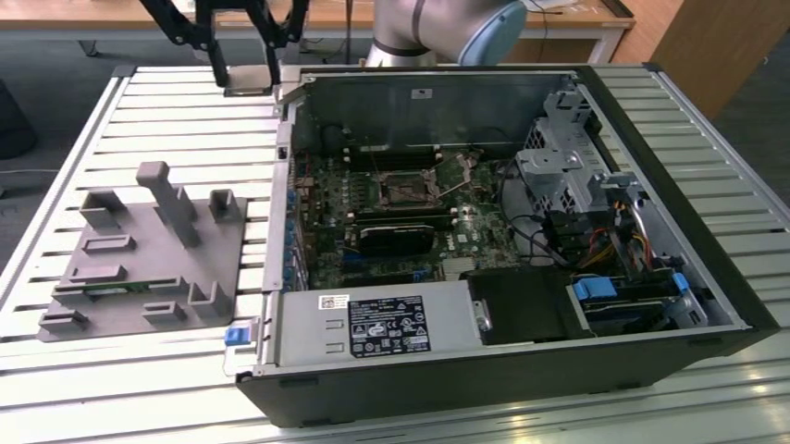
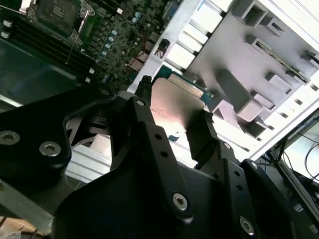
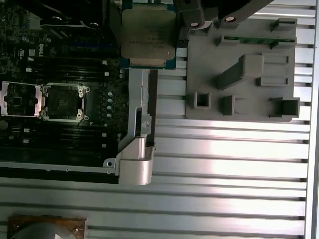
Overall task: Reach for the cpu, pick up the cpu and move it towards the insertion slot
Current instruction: 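Pick up the cpu and move it towards the insertion slot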
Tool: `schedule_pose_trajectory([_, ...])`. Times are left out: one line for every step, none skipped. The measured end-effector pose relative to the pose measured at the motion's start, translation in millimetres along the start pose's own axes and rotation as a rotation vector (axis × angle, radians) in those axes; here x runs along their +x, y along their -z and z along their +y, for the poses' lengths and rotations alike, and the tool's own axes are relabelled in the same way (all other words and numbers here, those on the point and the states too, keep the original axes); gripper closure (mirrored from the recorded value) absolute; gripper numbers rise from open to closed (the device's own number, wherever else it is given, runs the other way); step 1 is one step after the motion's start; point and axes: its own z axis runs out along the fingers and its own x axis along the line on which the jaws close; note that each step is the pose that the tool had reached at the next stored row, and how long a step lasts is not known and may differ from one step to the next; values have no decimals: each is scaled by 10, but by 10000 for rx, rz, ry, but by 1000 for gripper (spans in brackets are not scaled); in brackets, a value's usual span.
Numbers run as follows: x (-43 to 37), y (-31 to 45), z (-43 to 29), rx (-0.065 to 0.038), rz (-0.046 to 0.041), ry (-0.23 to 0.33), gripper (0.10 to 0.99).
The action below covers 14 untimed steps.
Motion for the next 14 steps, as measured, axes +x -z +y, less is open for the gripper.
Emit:
schedule_pose_trajectory([-27,-1,12,0,-1,0,557])
schedule_pose_trajectory([-54,-1,24,0,0,-1,557])
schedule_pose_trajectory([-81,-2,36,-1,-1,-1,557])
schedule_pose_trajectory([-108,-3,48,-1,-1,-1,557])
schedule_pose_trajectory([-137,-3,61,0,-1,-1,557])
schedule_pose_trajectory([-164,-3,72,0,0,-1,557])
schedule_pose_trajectory([-191,-4,83,0,0,-1,557])
schedule_pose_trajectory([-220,-5,92,0,0,-1,557])
schedule_pose_trajectory([-251,-5,98,-1,-1,-1,557])
schedule_pose_trajectory([-286,-5,101,-1,-1,-1,557])
schedule_pose_trajectory([-321,-5,102,-1,-1,0,557])
schedule_pose_trajectory([-361,-5,104,1,0,-1,557])
schedule_pose_trajectory([-400,-5,104,0,0,-1,557])
schedule_pose_trajectory([-440,-5,104,0,0,-1,557])
